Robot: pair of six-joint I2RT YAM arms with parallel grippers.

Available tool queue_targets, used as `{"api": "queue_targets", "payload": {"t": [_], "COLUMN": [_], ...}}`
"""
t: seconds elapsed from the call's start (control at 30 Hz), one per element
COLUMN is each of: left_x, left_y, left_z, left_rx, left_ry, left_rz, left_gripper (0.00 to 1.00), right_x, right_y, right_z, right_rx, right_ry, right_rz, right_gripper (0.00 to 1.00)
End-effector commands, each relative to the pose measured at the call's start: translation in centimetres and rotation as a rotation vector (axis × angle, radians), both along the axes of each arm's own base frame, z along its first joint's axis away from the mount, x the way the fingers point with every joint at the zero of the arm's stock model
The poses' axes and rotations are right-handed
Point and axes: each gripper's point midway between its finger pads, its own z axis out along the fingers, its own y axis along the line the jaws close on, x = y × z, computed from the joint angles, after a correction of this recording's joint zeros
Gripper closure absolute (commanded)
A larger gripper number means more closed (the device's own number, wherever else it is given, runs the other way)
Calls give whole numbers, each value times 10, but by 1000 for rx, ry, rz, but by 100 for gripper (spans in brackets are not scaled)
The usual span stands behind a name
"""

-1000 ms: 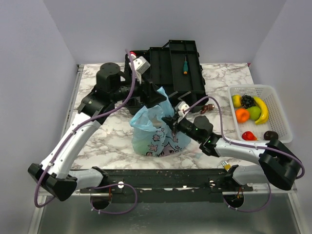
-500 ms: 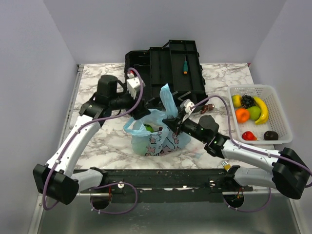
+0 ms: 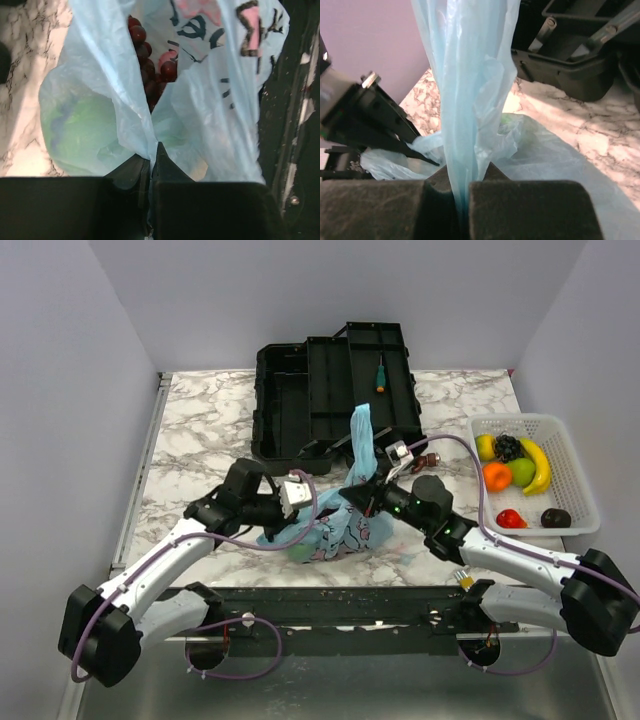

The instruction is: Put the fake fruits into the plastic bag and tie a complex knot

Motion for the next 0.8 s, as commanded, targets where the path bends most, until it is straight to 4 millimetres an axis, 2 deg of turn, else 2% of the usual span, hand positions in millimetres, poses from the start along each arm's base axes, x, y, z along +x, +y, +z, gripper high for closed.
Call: {"api": "queue_targets", "payload": {"t": [0.0, 0.2, 0.3, 0.4, 0.53, 0.6, 0.63, 0.67, 0.7, 0.77], "left_x": [-2, -24, -26, -26, -12, -1, 9, 17, 25, 28], "left_y": [-10, -4, 4, 11, 19, 20, 18, 15, 10, 2], "left_z": [-18, -49, -62, -68, -64, -57, -48, -37, -17, 26], "left_rx": [85, 213, 278, 336, 407, 433, 435, 421, 376, 231], "left_ry": [-166, -272, -300, -356, -462, -528, -557, -561, -537, -408], "left_rz": [-100, -245, -284, -333, -359, -348, -313, -263, -194, -92], "left_gripper": [100, 100, 100, 100, 100, 100, 100, 96, 87, 61], "right_x": [5, 26, 31, 36, 38, 31, 27, 24, 22, 20], "right_y": [-3, -13, -17, -29, -52, -56, -57, -57, -57, -55], "right_z": [-8, -4, -8, -28, -64, -79, -85, -89, -91, -90], "right_rx": [72, 84, 77, 17, -142, -198, -216, -225, -229, -212], "right_ry": [136, 160, 167, 210, 208, 210, 217, 226, 234, 239], "right_rz": [-62, -165, -203, -272, -345, -323, -307, -293, -288, -274], "right_gripper": [99, 99, 99, 99, 99, 99, 99, 99, 99, 99]}}
